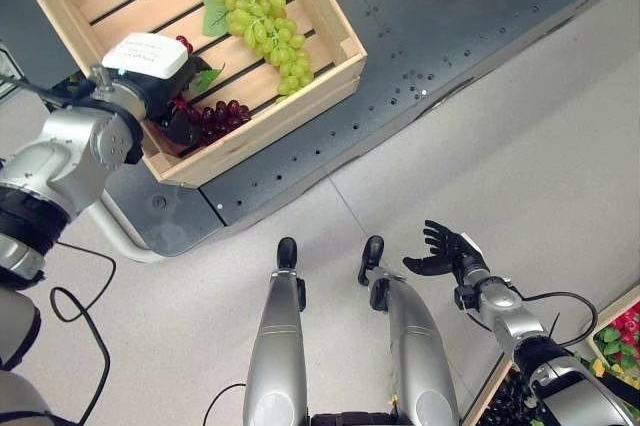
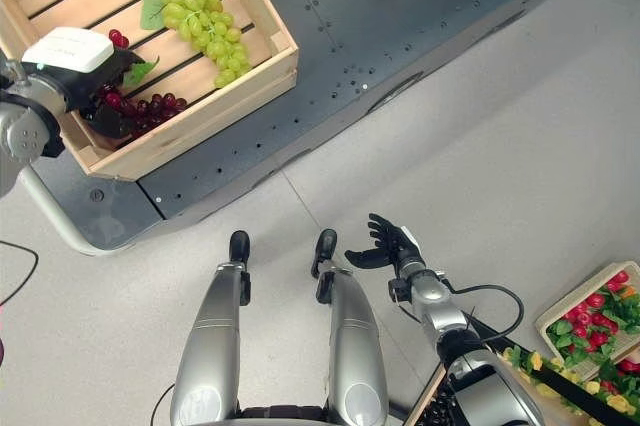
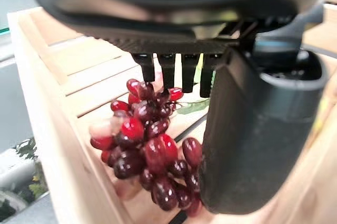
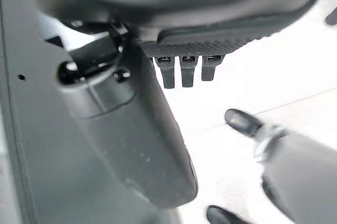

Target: Pick up the fruits from the basket on one side to the basket on the other side

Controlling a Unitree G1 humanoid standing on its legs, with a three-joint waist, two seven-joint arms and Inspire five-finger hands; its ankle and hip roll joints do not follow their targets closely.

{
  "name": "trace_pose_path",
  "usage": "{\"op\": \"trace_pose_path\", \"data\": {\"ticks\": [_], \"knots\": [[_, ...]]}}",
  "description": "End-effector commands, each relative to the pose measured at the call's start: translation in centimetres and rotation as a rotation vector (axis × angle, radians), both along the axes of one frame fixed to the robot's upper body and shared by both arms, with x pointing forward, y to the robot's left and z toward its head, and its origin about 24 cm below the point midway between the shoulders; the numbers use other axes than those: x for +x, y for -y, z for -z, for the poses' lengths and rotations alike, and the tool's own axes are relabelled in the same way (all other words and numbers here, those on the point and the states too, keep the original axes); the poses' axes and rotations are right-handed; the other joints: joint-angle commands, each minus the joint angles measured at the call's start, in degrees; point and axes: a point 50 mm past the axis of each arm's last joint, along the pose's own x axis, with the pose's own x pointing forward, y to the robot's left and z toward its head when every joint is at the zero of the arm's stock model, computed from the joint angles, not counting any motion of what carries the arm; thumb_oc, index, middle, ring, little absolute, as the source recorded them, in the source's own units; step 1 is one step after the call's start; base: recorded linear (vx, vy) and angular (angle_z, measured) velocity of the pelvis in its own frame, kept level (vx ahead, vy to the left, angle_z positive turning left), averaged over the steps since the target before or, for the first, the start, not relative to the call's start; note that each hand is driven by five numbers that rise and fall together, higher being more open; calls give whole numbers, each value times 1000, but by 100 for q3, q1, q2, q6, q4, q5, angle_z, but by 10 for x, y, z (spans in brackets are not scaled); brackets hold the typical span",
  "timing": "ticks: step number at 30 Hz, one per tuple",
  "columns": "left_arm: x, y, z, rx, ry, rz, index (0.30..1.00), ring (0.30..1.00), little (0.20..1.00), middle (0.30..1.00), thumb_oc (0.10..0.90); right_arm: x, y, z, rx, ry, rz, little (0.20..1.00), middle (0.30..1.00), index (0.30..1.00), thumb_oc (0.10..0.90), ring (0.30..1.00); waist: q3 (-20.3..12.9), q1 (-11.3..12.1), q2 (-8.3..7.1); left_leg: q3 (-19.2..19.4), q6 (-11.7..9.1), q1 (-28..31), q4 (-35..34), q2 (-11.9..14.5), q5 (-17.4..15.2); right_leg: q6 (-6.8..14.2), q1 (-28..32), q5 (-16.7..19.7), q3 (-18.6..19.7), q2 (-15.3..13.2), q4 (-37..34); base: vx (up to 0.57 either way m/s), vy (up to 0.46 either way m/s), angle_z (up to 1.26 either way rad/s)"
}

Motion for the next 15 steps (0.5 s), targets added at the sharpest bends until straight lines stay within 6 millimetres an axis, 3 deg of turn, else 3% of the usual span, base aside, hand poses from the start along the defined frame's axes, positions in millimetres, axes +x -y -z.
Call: {"op": "trace_pose_path", "data": {"ticks": [1,9,15], "knots": [[-22,-6,-64,-39,164,-28,900,900,900,900,800,-4,32,-34,-41,190,27,900,900,900,800,900,-67,45,278,349,526,267,-443,-119,203,215,604,146,51,-230,-325,0,0,0],[-23,19,-81,-3,123,49,900,900,900,900,800,-2,25,-35,14,205,35,900,900,900,800,900,-67,114,188,320,527,377,-559,-133,205,272,792,171,-103,-252,-456,8,-46,11],[-18,28,-70,-11,52,109,900,900,900,900,800,-3,22,-27,43,191,72,900,900,900,800,900,-67,117,59,324,528,387,-700,-101,240,317,788,269,-151,-210,-609,16,-36,4]]}}
